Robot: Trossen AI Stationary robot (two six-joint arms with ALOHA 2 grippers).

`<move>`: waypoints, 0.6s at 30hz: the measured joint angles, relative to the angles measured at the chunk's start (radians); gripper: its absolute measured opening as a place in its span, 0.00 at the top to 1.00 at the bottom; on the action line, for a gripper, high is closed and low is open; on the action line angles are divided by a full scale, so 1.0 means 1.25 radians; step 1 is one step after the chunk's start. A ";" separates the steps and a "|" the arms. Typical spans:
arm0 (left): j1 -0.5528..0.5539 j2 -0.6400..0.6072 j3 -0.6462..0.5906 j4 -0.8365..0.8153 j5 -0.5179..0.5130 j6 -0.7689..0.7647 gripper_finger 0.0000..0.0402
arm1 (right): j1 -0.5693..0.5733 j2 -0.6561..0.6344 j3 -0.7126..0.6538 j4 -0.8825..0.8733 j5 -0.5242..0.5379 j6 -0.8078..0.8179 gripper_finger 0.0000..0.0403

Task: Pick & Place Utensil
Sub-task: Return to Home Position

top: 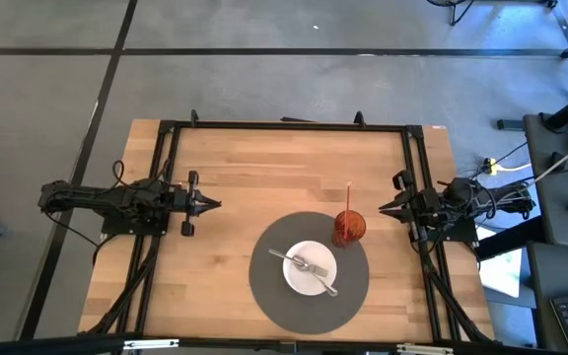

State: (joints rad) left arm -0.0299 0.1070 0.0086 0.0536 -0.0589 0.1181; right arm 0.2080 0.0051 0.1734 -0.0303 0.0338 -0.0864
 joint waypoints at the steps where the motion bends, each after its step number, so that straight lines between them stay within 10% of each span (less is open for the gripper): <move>1: 0.000 0.000 0.000 0.000 0.000 0.000 0.99 | 0.000 0.000 0.000 0.000 0.000 0.000 0.91; 18: 0.000 0.000 0.000 0.000 0.000 0.000 0.99 | 0.000 0.000 0.000 0.000 0.000 0.000 0.91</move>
State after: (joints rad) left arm -0.0299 0.1070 0.0086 0.0536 -0.0589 0.1180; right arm 0.2081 0.0051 0.1734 -0.0303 0.0338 -0.0864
